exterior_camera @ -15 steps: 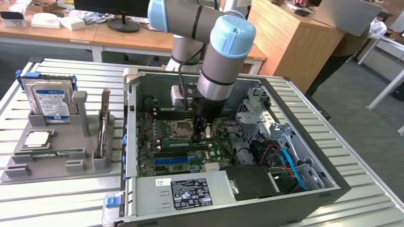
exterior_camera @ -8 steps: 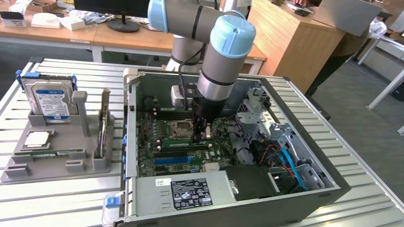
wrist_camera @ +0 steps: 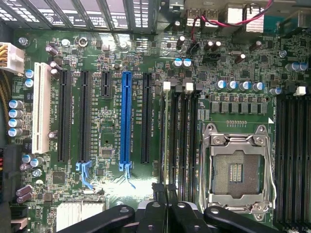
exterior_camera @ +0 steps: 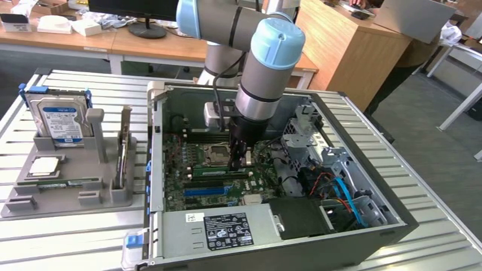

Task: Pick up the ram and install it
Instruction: 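Insert the ram into the slot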

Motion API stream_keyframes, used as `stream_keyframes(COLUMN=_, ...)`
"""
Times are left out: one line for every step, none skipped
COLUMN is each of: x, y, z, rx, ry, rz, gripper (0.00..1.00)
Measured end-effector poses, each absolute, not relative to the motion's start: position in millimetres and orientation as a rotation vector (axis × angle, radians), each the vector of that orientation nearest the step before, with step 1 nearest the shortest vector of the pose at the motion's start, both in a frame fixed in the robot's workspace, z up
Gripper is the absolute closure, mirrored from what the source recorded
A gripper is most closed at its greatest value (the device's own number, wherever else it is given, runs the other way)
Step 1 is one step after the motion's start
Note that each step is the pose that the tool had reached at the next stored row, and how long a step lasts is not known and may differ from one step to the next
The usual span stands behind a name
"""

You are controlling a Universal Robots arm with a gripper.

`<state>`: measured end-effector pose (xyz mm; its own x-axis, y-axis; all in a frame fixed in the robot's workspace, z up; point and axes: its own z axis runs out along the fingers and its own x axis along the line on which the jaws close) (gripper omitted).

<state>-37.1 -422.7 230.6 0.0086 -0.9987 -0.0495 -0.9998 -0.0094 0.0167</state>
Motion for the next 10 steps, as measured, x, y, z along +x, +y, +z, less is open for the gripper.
stream_keyframes(x=-37.0, y=-422.7, z=230.6, rx=-2.216, ry=2.193, rz=0.073, gripper=0.89)
stream_keyframes(x=-37.1, y=-422.7, z=230.7, rx=-2.217, ry=2.192, rz=0.073, gripper=0.89)
stream_keyframes(x=-37.0, y=-422.7, z=230.7, rx=-2.218, ry=2.192, rz=0.073, gripper=0.89)
stream_keyframes(x=-37.1, y=-422.7, z=230.7, rx=-2.218, ry=2.192, rz=0.073, gripper=0.89)
stream_keyframes(x=-37.1, y=-422.8, z=230.5, rx=-2.218, ry=2.192, rz=0.073, gripper=0.89)
stream_keyframes(x=-37.0, y=-422.7, z=229.6, rx=-2.218, ry=2.191, rz=0.073, gripper=0.89)
stream_keyframes(x=-37.1, y=-422.7, z=229.5, rx=-2.218, ry=2.191, rz=0.073, gripper=0.89)
stream_keyframes(x=-37.1, y=-422.7, z=229.3, rx=-2.218, ry=2.191, rz=0.073, gripper=0.89)
stream_keyframes(x=-37.1, y=-422.7, z=229.1, rx=-2.218, ry=2.191, rz=0.074, gripper=0.89)
stream_keyframes(x=-37.1, y=-422.7, z=228.9, rx=-2.218, ry=2.191, rz=0.074, gripper=0.89)
